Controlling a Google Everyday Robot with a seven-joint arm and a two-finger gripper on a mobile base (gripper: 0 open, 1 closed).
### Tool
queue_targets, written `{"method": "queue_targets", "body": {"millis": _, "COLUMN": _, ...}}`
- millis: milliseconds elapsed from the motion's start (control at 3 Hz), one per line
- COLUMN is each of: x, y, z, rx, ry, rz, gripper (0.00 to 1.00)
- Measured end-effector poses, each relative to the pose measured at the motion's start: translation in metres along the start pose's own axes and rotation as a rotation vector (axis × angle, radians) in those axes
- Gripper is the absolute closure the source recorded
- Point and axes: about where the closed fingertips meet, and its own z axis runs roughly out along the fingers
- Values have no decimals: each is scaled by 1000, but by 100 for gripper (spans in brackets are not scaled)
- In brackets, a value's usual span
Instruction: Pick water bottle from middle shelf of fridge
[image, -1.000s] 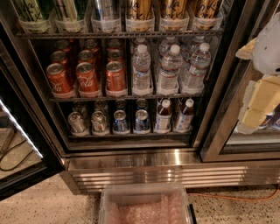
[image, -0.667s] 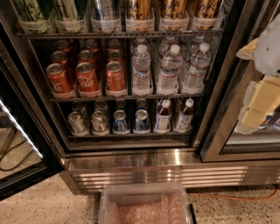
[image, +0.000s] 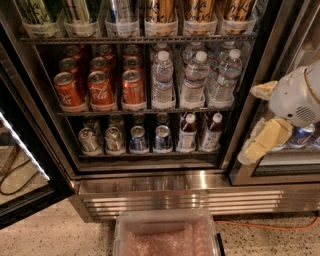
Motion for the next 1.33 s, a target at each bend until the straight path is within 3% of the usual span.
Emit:
{"method": "queue_targets", "body": {"millis": 333, "x": -26, "y": -17, "z": 30, "rx": -3, "ry": -200, "rz": 82, "gripper": 0}}
{"method": "queue_targets", "body": {"millis": 1000, "x": -34, "y": -18, "z": 37, "rx": -16, "ry": -253, "rz": 103, "gripper": 0}}
{"method": "queue_targets", "body": {"millis": 1333, "x": -57, "y": -22, "z": 62, "rx": -62, "ry": -298, "rz": 87, "gripper": 0}}
